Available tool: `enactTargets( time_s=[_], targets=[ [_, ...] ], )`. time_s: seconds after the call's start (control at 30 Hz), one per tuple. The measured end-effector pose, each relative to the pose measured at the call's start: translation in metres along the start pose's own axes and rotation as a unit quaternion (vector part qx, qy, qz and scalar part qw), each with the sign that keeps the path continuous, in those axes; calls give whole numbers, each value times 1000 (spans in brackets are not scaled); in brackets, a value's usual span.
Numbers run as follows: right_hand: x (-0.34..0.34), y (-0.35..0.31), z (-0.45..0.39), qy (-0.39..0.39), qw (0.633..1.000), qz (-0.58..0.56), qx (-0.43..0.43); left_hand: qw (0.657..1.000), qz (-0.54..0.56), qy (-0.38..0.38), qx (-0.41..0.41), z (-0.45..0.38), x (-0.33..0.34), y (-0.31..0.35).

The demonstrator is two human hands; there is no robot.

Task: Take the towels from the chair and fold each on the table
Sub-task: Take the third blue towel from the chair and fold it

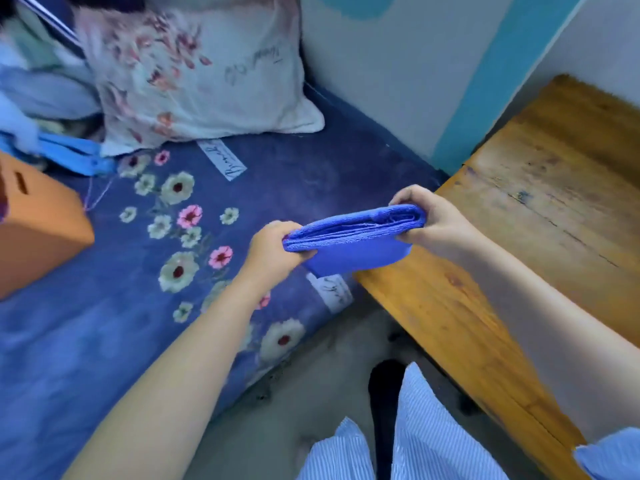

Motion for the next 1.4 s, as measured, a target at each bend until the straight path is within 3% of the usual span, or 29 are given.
enactTargets(
  time_s=[0.2, 0.43, 0.63, 0.83, 1.13, 1.4],
  targets=[
    [153, -79, 35, -84, 992, 26, -96, 986, 42, 157, -44, 138, -113, -97],
    [303, -149, 79, -162, 974, 52, -148, 948, 119, 277, -99, 285, -195, -178],
    [382, -205, 90, -233, 945, 135, -184, 928, 102, 327, -146, 343, -239, -229],
    [448, -254, 53, -232, 928, 189, -224, 907, 128, 364, -170, 332, -297, -277],
    [532, -349, -83, -180, 930, 187, -260, 885, 209, 380, -168, 226, -422, -355],
    [614, -435, -181, -129, 921, 203, -306, 873, 139, 434, -174, 146, -525, -432]
  ],
)
Point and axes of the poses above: each hand's wrist, its own z-axis away from the middle knuckle, its own x-axis out of the palm, y = z × x, the point moved 1 cm from there along -z, towards the middle knuckle, and after that the axes turned 7 degrees about x, right-handed, at the moved point
